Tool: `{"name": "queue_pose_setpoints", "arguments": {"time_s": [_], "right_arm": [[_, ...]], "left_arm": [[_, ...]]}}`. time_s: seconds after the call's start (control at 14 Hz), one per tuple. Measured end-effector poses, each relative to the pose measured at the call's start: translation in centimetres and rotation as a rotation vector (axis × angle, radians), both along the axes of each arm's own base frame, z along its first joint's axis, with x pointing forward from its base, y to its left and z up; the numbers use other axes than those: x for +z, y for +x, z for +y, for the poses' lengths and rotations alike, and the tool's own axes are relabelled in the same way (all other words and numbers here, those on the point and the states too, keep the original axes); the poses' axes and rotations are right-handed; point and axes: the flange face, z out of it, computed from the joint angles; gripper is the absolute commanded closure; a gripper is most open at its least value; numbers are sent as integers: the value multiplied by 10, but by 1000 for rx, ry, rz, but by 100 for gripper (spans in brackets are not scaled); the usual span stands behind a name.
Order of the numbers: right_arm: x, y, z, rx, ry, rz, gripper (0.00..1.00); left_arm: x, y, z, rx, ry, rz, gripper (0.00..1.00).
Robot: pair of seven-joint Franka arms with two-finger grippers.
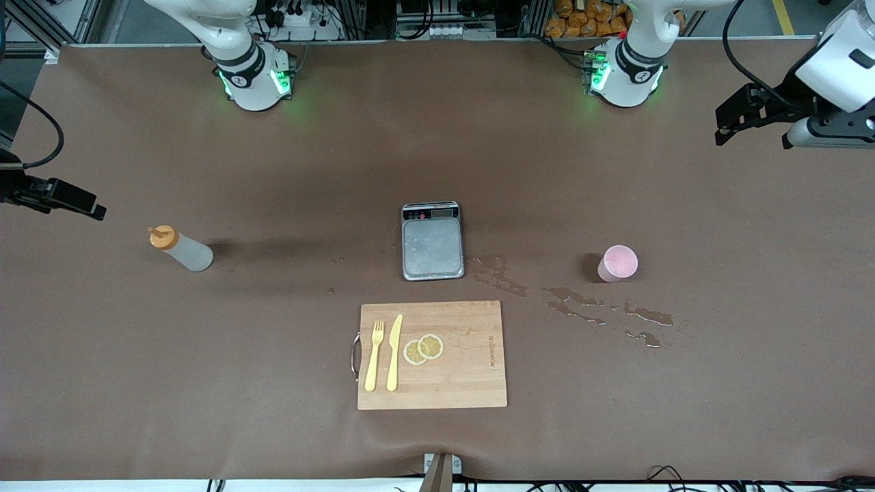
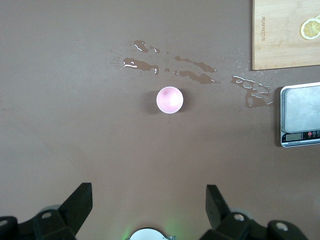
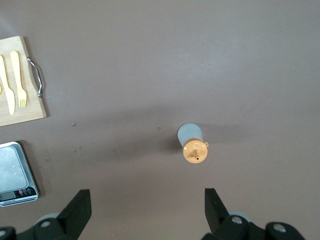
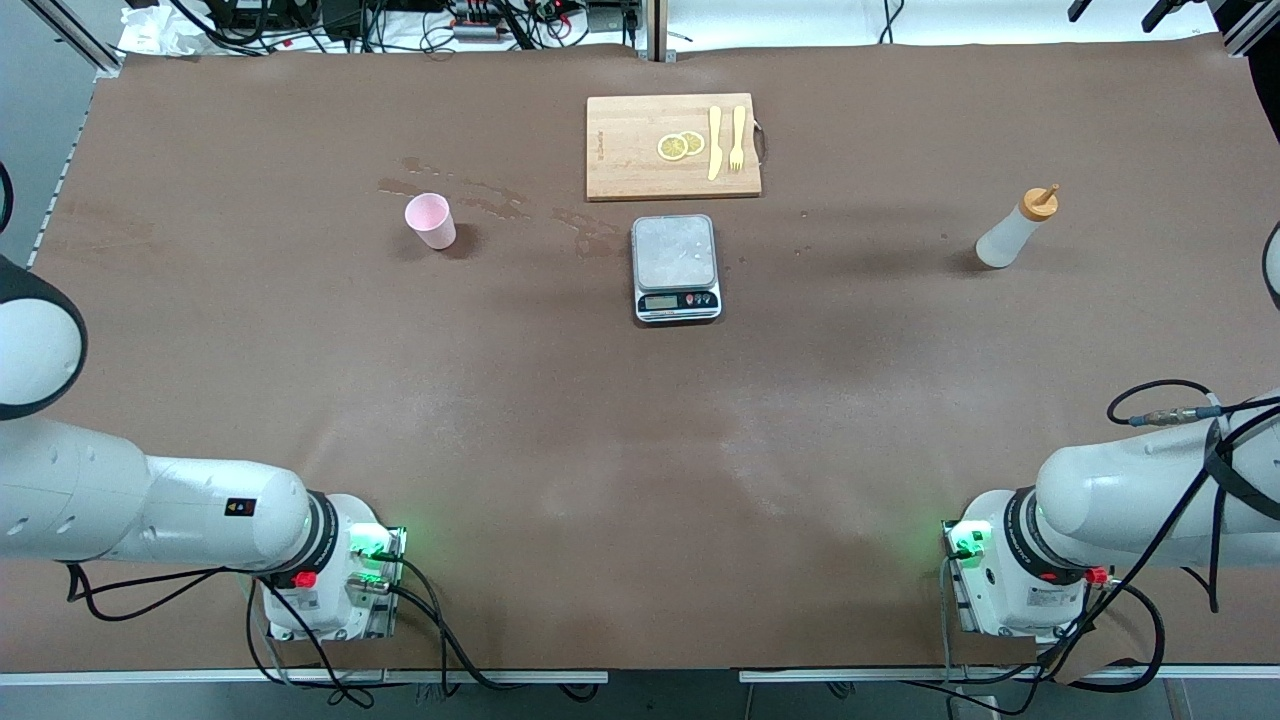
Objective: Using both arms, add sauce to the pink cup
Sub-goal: 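Reach the left gripper toward the pink cup while the right gripper reaches the bottle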
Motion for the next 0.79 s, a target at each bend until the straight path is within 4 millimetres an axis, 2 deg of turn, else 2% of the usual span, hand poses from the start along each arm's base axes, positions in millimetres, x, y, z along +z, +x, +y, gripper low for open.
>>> {"name": "queue_pose_setpoints", "arguments": {"time_s": [0.29,0.57,0.79], "right_arm": [[-1,1,-1,-4,0,0,0],[-4,2,-7,-78,-3,10,0],[-5,3,-3,-76,-3,12,0]], "left_arm": [[1,0,0,0,0,-1,0],[1,0,1,2,0,-1,0],[1,0,1,2,0,-2,0]]}}
